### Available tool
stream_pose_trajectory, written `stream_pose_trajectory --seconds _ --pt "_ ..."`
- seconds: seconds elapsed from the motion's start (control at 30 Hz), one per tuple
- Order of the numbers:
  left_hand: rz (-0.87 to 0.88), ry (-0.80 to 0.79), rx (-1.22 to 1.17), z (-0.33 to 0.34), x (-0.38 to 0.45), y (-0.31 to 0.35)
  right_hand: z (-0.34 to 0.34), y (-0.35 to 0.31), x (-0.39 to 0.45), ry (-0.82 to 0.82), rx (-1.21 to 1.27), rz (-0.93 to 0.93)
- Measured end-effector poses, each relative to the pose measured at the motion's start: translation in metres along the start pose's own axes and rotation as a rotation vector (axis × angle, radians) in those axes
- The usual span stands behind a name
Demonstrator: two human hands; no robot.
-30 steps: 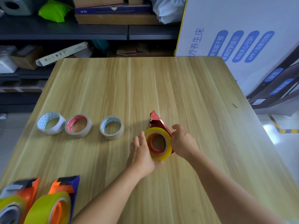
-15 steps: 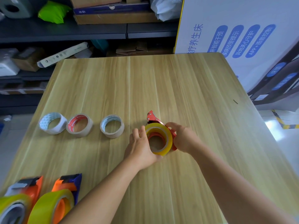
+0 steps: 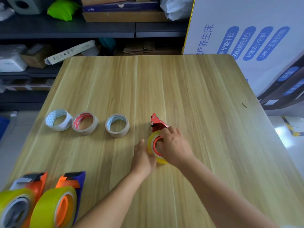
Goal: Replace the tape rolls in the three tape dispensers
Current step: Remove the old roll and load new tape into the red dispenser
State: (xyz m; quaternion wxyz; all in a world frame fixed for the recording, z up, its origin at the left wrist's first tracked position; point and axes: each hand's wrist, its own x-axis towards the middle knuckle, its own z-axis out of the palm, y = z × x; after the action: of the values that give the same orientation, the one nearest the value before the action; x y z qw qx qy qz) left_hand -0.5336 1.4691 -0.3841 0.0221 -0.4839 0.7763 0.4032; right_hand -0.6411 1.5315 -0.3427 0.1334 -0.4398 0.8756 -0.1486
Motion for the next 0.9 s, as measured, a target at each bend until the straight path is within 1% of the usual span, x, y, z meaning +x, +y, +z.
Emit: stream_pose_trajectory --seconds 0.03,0.07,0.13,0.2,0.23,0.3,0.37,0.43,0.5,0.6,0.67,0.77,0.9 --pt "-0.001 0.020 0.028 0.001 0.002 -0.002 0.008 -0.008 -0.003 -0.041 -0.019 -0.012" --pt "-0.030 0.061 -0.007 -0.002 0.003 -0.001 0.015 -0.014 -0.005 -0.094 -0.034 -0.007" --pt "-0.003 0.012 -0.103 -0.012 -0.001 -0.001 0.027 -0.021 -0.009 -0.195 -0.034 0.019" --pt "-0.007 0.013 -0.134 -0.016 -0.001 -0.006 0.035 -0.023 -0.011 -0.239 0.011 0.061" --pt "-0.002 -0.002 -0.148 -0.019 -0.002 -0.007 0.036 -0.022 -0.012 -0.236 0.040 0.084" --pt "0.009 0.020 -0.179 -0.024 -0.001 -0.008 0.036 -0.019 -0.014 -0.205 0.075 0.103" --pt "0.080 0.037 -0.184 -0.029 0.002 -0.009 0.028 -0.013 -0.015 -0.164 0.120 0.090" --pt "0.132 0.029 -0.212 -0.035 0.006 -0.008 0.013 -0.004 -0.016 -0.127 0.228 0.092" --pt "0.167 -0.010 -0.264 -0.040 0.010 -0.004 -0.001 0.006 -0.017 -0.114 0.335 0.087" --pt "0.197 -0.100 -0.330 -0.043 0.015 0.004 -0.016 0.014 -0.019 -0.154 0.470 0.082" --pt "0.191 -0.149 -0.382 -0.042 0.017 0.009 -0.023 0.014 -0.019 -0.181 0.520 0.123" --pt "0.122 -0.158 -0.506 -0.042 0.019 0.013 -0.028 0.015 -0.016 -0.156 0.527 0.182" --pt "0.029 -0.147 -0.510 -0.044 0.021 0.011 -0.032 0.018 -0.015 -0.140 0.601 0.232"
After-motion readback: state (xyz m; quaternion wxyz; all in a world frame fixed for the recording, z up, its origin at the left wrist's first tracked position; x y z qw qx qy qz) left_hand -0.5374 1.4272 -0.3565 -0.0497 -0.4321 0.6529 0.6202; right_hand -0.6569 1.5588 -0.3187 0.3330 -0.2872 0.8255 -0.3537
